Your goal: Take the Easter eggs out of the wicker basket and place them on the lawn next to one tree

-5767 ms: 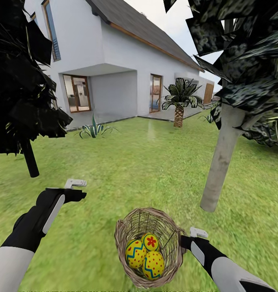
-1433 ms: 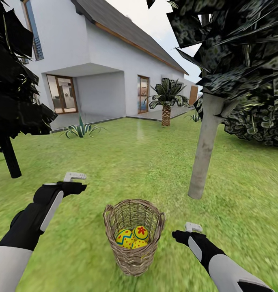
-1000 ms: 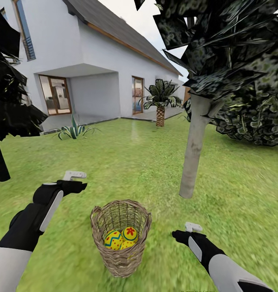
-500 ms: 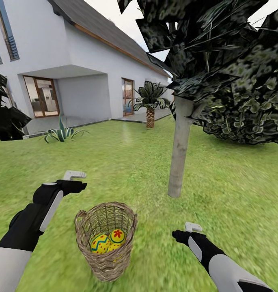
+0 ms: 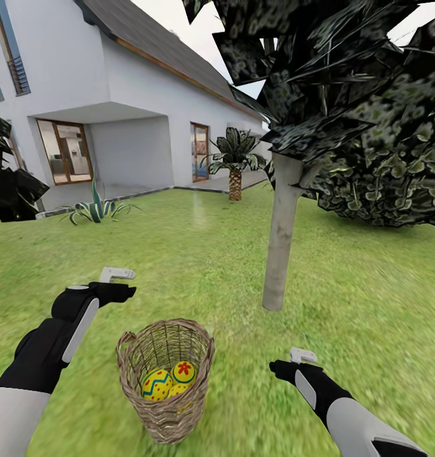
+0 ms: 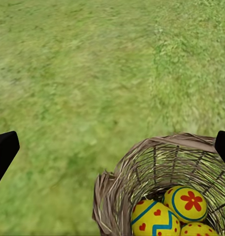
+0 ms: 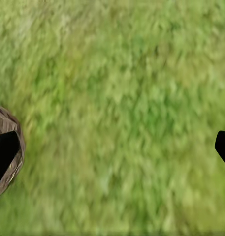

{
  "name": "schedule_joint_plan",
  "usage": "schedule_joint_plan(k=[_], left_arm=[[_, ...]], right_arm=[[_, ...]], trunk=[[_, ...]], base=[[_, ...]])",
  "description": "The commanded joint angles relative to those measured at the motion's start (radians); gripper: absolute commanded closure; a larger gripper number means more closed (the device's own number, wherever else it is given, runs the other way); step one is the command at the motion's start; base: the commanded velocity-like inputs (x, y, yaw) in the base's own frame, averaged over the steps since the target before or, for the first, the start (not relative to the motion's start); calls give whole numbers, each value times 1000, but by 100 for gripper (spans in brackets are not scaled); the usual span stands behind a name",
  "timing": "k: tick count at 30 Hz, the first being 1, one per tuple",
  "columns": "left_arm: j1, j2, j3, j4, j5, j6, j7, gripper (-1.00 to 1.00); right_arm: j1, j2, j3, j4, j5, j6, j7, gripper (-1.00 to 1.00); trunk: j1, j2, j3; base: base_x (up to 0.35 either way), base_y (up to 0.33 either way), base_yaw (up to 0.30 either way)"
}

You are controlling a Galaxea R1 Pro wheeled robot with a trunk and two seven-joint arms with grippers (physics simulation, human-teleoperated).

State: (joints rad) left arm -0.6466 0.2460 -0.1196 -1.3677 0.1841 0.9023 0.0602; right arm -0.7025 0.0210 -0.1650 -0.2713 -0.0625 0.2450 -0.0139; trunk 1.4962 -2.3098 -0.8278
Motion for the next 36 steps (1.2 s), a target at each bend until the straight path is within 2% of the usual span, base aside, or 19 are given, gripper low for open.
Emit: schedule_joint_plan(k=[1, 13, 18, 22, 23, 25, 26, 27, 29, 31, 33, 36], left_arm=[[-1, 1, -2, 0, 8, 5, 6, -100], [-4, -12, -3, 13, 3, 16, 5, -100], [-7, -28, -3, 32, 3, 33, 3, -100], [-9, -70, -3, 78, 3, 53, 6, -100], [-9, -94, -5, 102, 2, 56, 7, -100], [-10, -122, -9, 128, 1, 58, 8, -100], [-10, -148, -14, 150, 1, 59, 9, -100], [-10, -158, -16, 161, 1, 60, 9, -100], [-17, -184, -22, 208, 0, 61, 9, -100], [-35, -192, -24, 252, 1, 61, 9, -100], [-50, -197, -25, 292, 1, 60, 10, -100], [-64, -200, -25, 330, 1, 59, 11, -100]], right_arm=[[0, 1, -3, -2, -7, 5, -1, -100], [0, 0, -5, -3, -7, 4, -1, -100], [0, -1, -5, -5, -6, 3, -1, -100], [1, -1, -9, -44, -6, -10, -3, -100], [1, 0, -9, -78, -7, -14, -4, -100], [4, 1, -9, -118, -8, -16, -5, -100], [8, 2, -8, -162, -9, -9, -5, -100], [10, 3, -7, -184, -10, 2, -6, -100], [14, 18, -6, -294, -10, 104, -7, -100], [18, 40, -9, -383, -10, 174, -9, -100], [34, 56, -11, -432, -9, 210, -12, -100], [69, 65, -12, -464, -9, 230, -14, -100]], trunk=[[-4, 7, 2], [-50, 91, 40], [-69, 126, 55], [-85, 154, 68], [-88, 161, 71], [-96, 175, 77], [-100, 182, 80], [-104, 189, 84], [-111, 203, 90], [-119, 217, 96], [-127, 231, 102], [-138, 252, 112]], base=[[0, 0, 0], [0, 0, 0], [0, 0, 0], [0, 0, 0], [0, 0, 0], [0, 0, 0], [0, 0, 0], [0, 0, 0], [0, 0, 0], [0, 0, 0], [0, 0, 0], [0, 0, 0]])
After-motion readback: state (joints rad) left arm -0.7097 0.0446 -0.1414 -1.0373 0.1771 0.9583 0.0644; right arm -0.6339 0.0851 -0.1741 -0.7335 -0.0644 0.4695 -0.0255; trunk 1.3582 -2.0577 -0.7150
